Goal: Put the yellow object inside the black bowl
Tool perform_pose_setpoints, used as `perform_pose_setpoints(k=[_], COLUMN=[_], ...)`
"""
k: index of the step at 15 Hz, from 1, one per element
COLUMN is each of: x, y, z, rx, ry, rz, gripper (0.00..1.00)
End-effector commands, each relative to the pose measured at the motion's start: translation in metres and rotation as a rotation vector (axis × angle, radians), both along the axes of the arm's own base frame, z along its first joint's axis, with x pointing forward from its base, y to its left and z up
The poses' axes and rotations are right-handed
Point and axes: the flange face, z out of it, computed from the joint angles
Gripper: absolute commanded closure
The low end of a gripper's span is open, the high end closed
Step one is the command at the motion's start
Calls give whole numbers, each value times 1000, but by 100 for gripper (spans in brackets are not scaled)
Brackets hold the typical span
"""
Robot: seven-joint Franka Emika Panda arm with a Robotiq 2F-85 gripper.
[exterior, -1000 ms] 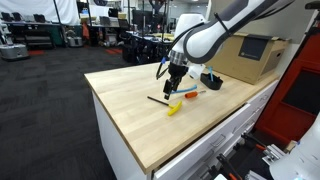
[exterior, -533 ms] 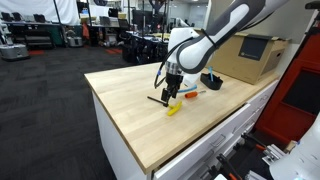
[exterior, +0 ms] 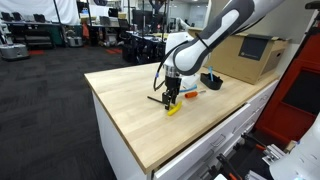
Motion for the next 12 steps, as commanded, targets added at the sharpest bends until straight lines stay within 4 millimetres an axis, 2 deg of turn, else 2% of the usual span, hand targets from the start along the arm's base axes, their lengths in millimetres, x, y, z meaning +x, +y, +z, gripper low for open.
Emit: perform_pose_setpoints(k=[1, 6, 8, 12], x=[6, 7, 3, -17], y=[-6, -10, -9, -18], z=[-3, 0, 15, 68], rx=[-14, -24, -27, -32], ry=[47, 67, 39, 8], rz=[-21, -28, -20, 3], gripper=[62, 98, 100, 97])
